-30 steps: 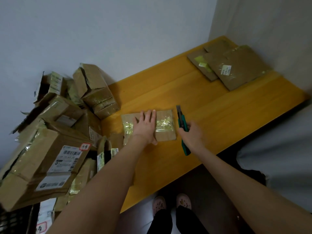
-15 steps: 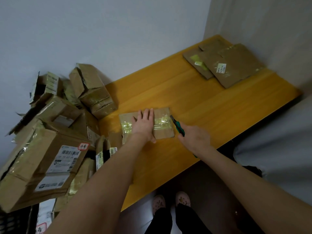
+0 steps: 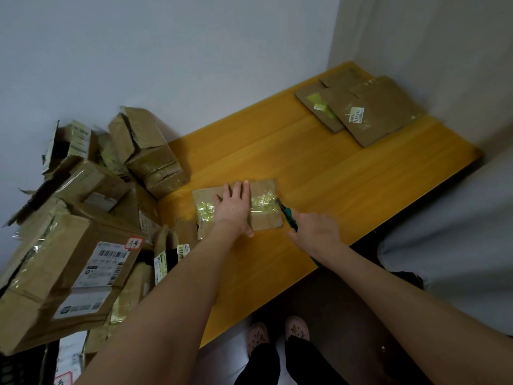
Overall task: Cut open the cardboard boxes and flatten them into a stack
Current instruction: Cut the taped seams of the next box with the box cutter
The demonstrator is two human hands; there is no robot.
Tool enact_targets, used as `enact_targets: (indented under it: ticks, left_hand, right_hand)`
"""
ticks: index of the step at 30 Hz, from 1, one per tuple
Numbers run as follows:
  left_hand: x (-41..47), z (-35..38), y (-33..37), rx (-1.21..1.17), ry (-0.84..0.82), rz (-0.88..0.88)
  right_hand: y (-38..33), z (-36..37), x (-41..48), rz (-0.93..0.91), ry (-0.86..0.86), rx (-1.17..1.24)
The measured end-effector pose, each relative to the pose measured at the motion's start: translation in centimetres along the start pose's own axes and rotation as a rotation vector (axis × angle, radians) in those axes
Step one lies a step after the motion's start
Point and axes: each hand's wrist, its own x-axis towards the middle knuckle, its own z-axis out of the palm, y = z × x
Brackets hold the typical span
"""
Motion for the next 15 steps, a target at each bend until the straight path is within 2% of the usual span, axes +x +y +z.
enact_targets:
  ticks: [15]
  left_hand:
    - [0.3, 0.3, -0.3, 0.002, 0.019, 0.038]
  right_hand:
    - [1.1, -0.8, -1.3, 0.026, -0.137, 0.063]
